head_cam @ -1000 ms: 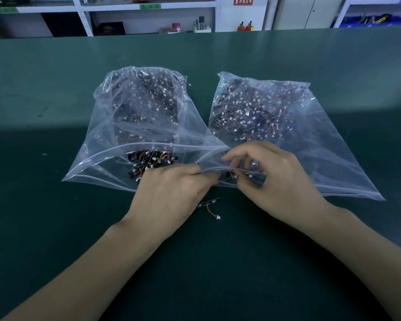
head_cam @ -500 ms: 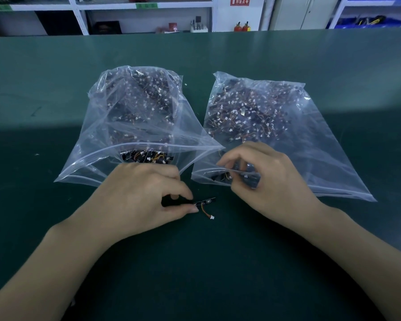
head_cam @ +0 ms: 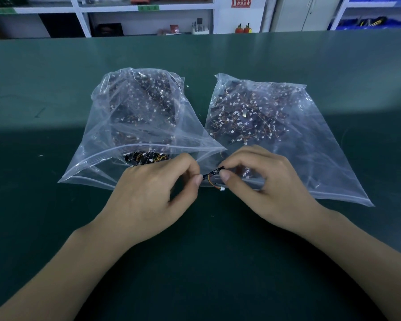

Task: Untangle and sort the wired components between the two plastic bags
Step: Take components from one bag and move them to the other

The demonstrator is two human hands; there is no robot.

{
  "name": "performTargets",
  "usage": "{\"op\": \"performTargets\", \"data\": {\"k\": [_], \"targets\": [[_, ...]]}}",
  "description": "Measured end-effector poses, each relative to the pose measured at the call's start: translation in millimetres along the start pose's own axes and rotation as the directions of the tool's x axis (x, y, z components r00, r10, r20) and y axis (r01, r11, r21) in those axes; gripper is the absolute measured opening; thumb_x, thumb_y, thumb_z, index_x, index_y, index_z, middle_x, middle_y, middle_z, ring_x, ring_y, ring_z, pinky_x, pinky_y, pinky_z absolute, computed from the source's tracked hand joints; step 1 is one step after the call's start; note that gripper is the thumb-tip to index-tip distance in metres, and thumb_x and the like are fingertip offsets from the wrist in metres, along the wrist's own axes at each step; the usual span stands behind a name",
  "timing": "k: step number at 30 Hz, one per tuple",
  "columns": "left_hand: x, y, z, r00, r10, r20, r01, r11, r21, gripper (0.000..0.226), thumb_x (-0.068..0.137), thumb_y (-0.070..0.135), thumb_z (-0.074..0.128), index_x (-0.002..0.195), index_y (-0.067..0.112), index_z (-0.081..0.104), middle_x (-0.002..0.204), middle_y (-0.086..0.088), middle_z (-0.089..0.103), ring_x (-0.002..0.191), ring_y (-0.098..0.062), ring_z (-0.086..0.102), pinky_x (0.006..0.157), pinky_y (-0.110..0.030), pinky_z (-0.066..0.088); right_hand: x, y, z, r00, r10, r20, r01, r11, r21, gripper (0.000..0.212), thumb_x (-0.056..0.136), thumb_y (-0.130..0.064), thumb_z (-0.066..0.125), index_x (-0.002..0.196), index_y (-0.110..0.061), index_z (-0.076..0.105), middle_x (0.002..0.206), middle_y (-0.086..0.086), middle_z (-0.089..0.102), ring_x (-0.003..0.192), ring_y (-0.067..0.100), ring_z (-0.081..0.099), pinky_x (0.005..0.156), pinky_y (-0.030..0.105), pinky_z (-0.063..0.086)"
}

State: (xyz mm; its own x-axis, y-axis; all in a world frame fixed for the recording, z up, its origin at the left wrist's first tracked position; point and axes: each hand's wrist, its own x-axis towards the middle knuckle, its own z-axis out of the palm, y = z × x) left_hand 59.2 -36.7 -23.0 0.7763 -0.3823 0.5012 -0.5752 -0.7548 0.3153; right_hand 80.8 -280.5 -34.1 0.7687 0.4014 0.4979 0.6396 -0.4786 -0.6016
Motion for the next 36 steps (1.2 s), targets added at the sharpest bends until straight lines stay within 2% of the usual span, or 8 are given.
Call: {"op": "performTargets", "data": {"k": [4, 6, 11, 14, 18, 20, 25, 36], "targets": [[0.5, -0.3, -0.1, 1.0, 0.0, 0.003, 0.0, 0.998, -0.061, 0.016, 0.102, 0.042, 0.052, 0.094, 0.029, 0.058, 0.069, 0.014, 0.056, 0.059, -0.012, 0.054, 0.052, -0.03, 0.045, 1.0, -2.4, 0.8, 1.0, 0.024, -0.017, -0.023, 0.999, 0.048, 0.011, 0.097, -0.026, 0.075, 0.09, -0.018, 0.075, 0.084, -0.011, 0.069, 0.086, 0.017, 0.064, 0.077, 0.017, 0.043], [0.5, -0.3, 1.2, 1.0, 0.019, 0.024, -0.017, 0.995, -0.096, 0.015, 0.103, 0.04, 0.053, 0.094, 0.029, 0.057, 0.071, 0.013, 0.058, 0.06, -0.009, 0.054, 0.054, -0.027, 0.043, 1.2, -3.3, 1.1, 0.999, 0.029, -0.014, -0.027, 0.995, 0.091, 0.013, 0.097, -0.027, 0.074, 0.088, -0.018, 0.075, 0.083, -0.011, 0.07, 0.085, 0.017, 0.064, 0.077, 0.015, 0.042], [-0.9, -2.0, 6.5, 0.999, -0.026, 0.044, 0.035, 0.973, -0.227, 0.015, 0.105, 0.038, 0.053, 0.095, 0.029, 0.057, 0.072, 0.008, 0.063, 0.058, -0.014, 0.054, 0.055, -0.025, 0.04, 0.2, -3.5, 2.5, 0.996, 0.092, 0.006, -0.091, 0.97, 0.228, 0.011, 0.099, -0.022, 0.073, 0.09, -0.018, 0.076, 0.084, -0.005, 0.071, 0.081, 0.016, 0.062, 0.075, 0.023, 0.044], [-0.5, -1.0, 9.1, 0.995, -0.065, 0.07, 0.084, 0.946, -0.314, 0.012, 0.107, 0.034, 0.054, 0.097, 0.029, 0.058, 0.082, 0.008, 0.07, 0.061, -0.011, 0.056, 0.058, -0.017, 0.038, 0.3, -4.3, 2.9, 0.99, 0.142, 0.012, -0.138, 0.938, 0.318, 0.01, 0.1, -0.02, 0.074, 0.091, -0.018, 0.076, 0.083, -0.001, 0.071, 0.077, 0.015, 0.061, 0.074, 0.026, 0.047], [0.6, 0.6, 12.4, 0.993, -0.09, 0.079, 0.113, 0.917, -0.383, 0.014, 0.107, 0.031, 0.055, 0.096, 0.026, 0.061, 0.088, 0.008, 0.072, 0.061, -0.022, 0.057, 0.057, -0.032, 0.045, 0.4, -4.6, 5.0, 0.983, 0.184, 0.004, -0.173, 0.915, 0.363, 0.01, 0.1, -0.019, 0.074, 0.091, -0.015, 0.077, 0.082, 0.004, 0.073, 0.076, 0.026, 0.063, 0.073, 0.035, 0.05], [0.3, 0.4, 13.4, 0.994, -0.092, 0.063, 0.109, 0.917, -0.384, 0.014, 0.106, 0.031, 0.057, 0.094, 0.026, 0.063, 0.084, 0.005, 0.07, 0.064, -0.023, 0.058, 0.059, -0.036, 0.046, 0.0, -4.8, 5.3, 0.981, 0.194, 0.008, -0.184, 0.915, 0.36, 0.011, 0.1, -0.018, 0.074, 0.09, -0.015, 0.076, 0.081, 0.005, 0.072, 0.076, 0.027, 0.063, 0.073, 0.038, 0.049], [0.2, 2.3, 15.0, 0.997, -0.067, 0.022, 0.071, 0.941, -0.332, 0.014, 0.101, 0.027, 0.063, 0.089, 0.021, 0.065, 0.076, 0.01, 0.062, 0.069, -0.013, 0.058, 0.063, -0.023, 0.04, -1.1, -5.9, 4.2, 0.978, 0.205, 0.046, -0.209, 0.924, 0.321, 0.013, 0.099, -0.014, 0.075, 0.086, -0.016, 0.076, 0.079, 0.003, 0.072, 0.073, 0.027, 0.062, 0.071, 0.038, 0.05], [1.1, 5.8, 13.7, 0.998, -0.061, -0.019, 0.051, 0.942, -0.332, 0.013, 0.095, 0.026, 0.065, 0.084, 0.019, 0.065, 0.074, 0.015, 0.059, 0.067, -0.013, 0.057, 0.062, -0.02, 0.038, -1.0, -10.0, 5.7, 0.976, 0.21, 0.058, -0.218, 0.922, 0.32, 0.014, 0.099, -0.012, 0.074, 0.085, -0.015, 0.075, 0.078, 0.004, 0.071, 0.073, 0.026, 0.061, 0.072, 0.039, 0.049]]}}
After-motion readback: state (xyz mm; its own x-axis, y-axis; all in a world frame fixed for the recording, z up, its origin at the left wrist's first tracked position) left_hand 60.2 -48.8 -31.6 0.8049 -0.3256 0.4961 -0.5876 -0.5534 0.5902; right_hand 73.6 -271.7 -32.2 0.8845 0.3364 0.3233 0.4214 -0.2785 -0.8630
